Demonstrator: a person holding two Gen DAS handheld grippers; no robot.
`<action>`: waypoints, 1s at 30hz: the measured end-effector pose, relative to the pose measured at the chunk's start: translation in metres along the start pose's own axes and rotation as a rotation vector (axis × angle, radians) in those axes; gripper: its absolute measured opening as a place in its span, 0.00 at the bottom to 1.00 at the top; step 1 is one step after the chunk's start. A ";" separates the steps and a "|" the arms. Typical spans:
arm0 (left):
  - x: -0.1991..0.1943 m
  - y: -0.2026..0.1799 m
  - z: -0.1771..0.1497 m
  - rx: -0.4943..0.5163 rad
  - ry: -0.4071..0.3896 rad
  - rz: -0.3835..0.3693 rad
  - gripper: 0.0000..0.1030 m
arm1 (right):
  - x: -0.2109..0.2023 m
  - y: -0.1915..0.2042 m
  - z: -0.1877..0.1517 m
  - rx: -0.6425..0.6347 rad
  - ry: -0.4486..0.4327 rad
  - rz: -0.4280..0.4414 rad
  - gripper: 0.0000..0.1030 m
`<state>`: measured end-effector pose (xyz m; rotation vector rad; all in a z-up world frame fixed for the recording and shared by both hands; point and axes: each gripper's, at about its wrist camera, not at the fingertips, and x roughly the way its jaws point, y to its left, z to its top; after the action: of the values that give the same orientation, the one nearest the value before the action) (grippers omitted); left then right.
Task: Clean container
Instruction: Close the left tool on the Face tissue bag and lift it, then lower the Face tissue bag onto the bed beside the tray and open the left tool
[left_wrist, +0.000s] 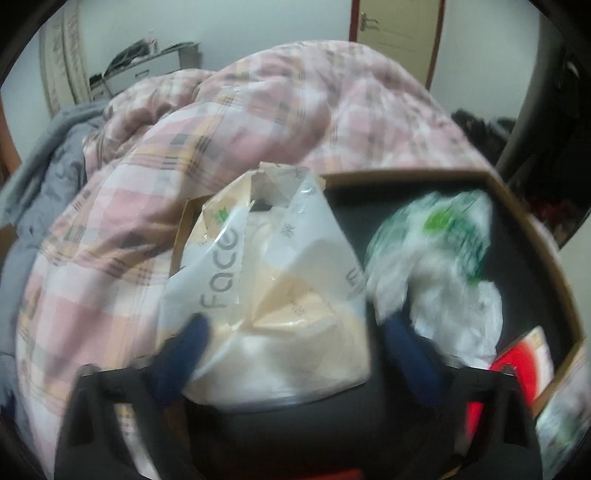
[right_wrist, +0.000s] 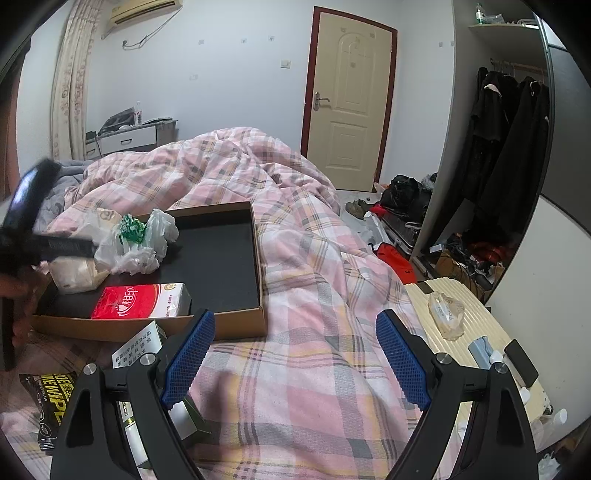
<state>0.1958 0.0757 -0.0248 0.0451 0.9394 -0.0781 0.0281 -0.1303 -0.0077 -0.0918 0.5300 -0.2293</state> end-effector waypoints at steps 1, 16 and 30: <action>0.002 0.001 -0.002 -0.006 0.013 0.005 0.44 | 0.000 0.000 0.000 0.000 0.000 0.000 0.85; -0.045 0.005 -0.004 0.006 -0.064 -0.034 0.25 | 0.000 -0.001 0.000 0.000 0.000 0.001 0.85; -0.185 0.031 -0.089 0.088 -0.319 -0.116 0.22 | 0.000 0.000 0.000 0.002 -0.002 0.000 0.85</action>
<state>0.0184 0.1221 0.0720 0.0576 0.6191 -0.2279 0.0282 -0.1305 -0.0081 -0.0904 0.5276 -0.2301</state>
